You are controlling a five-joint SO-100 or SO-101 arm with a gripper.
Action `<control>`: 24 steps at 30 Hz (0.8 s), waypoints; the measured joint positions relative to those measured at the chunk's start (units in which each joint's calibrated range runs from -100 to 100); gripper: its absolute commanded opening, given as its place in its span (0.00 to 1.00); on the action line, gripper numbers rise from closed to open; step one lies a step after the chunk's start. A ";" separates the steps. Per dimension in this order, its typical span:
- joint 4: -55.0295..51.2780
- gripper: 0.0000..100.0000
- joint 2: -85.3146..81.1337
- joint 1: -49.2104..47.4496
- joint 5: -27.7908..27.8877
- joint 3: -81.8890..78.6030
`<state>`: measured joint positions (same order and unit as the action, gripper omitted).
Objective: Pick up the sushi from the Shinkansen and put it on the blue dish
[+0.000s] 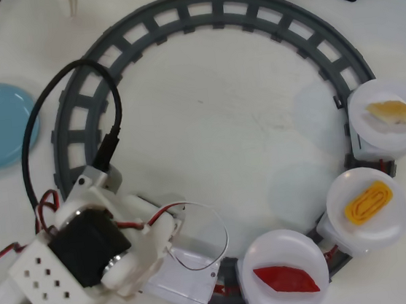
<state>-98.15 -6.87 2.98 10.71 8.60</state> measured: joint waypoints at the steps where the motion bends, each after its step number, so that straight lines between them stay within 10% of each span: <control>1: 0.00 0.26 0.00 0.00 -0.05 0.82; 24: -0.08 0.26 15.69 6.70 -3.41 16.19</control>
<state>-98.24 8.81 9.69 7.29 24.79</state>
